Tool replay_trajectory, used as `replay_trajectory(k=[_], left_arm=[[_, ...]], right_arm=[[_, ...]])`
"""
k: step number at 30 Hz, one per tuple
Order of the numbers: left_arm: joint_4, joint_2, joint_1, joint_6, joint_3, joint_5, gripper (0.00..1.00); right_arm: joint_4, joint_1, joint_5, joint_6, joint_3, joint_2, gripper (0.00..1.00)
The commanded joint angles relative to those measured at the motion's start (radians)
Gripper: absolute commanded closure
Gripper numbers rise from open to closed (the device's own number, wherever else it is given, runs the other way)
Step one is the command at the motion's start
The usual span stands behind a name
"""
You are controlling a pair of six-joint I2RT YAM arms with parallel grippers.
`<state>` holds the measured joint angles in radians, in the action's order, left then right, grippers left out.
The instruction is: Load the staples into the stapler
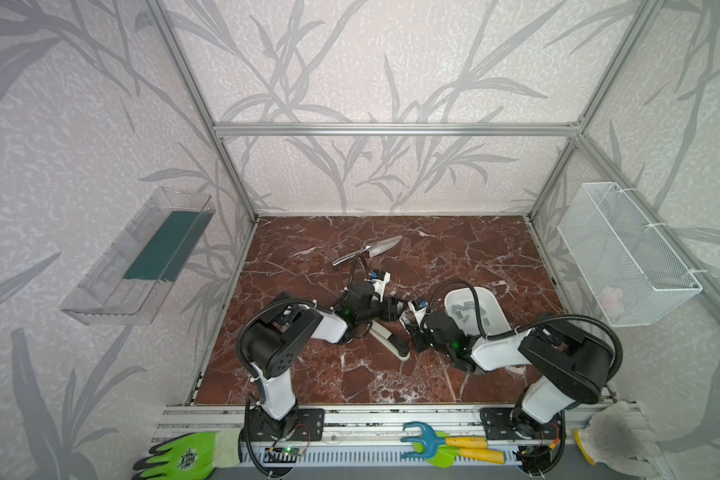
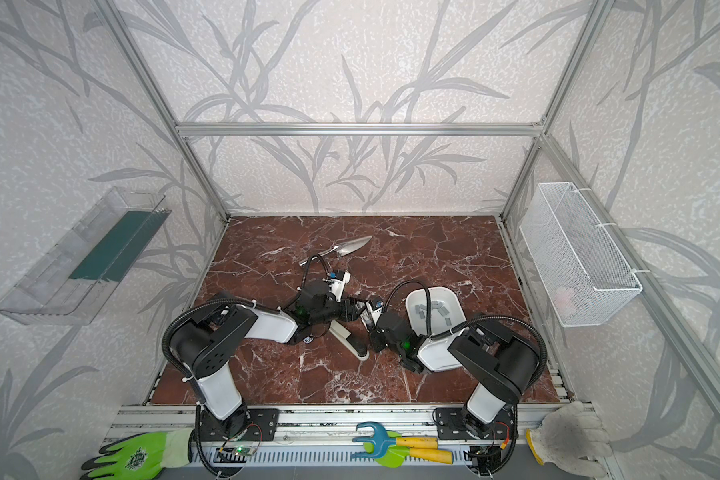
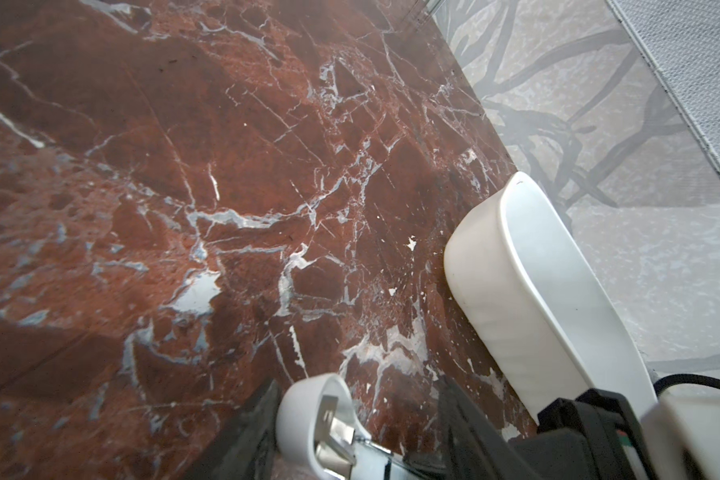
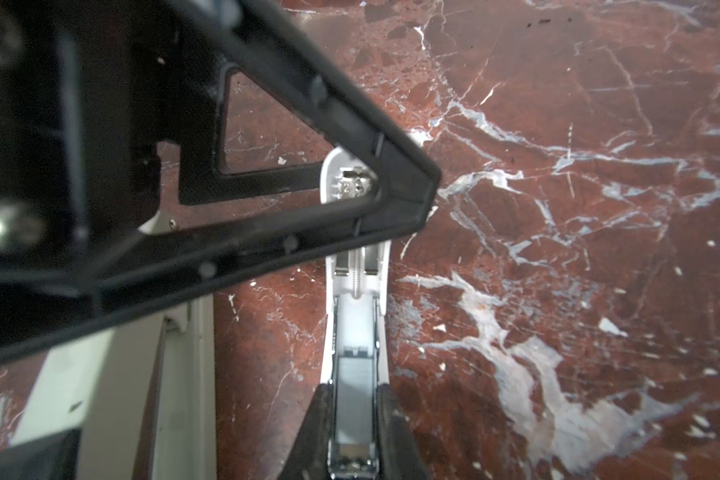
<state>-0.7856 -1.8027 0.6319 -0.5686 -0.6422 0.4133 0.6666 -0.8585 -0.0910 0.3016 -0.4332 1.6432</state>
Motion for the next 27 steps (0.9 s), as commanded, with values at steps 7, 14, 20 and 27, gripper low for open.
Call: replay_trajectory(k=[7, 14, 20, 27], left_arm=[[-0.246, -0.049, 0.01, 0.003, 0.051, 0.147, 0.51], [-0.352, -0.068, 0.06, 0.04, 0.099, 0.207, 0.51], [-0.435, -0.103, 0.096, 0.067, 0.138, 0.213, 0.53], [-0.432, -0.13, 0.098, 0.089, 0.144, 0.168, 0.54]], right_arm=[[-0.058, -0.014, 0.018, -0.007, 0.021, 0.035, 0.91], [-0.044, -0.014, 0.014, -0.003, 0.023, 0.046, 0.91], [-0.036, -0.014, 0.005, -0.004, 0.031, 0.043, 0.9], [-0.066, -0.016, -0.021, -0.012, 0.053, -0.025, 0.73]])
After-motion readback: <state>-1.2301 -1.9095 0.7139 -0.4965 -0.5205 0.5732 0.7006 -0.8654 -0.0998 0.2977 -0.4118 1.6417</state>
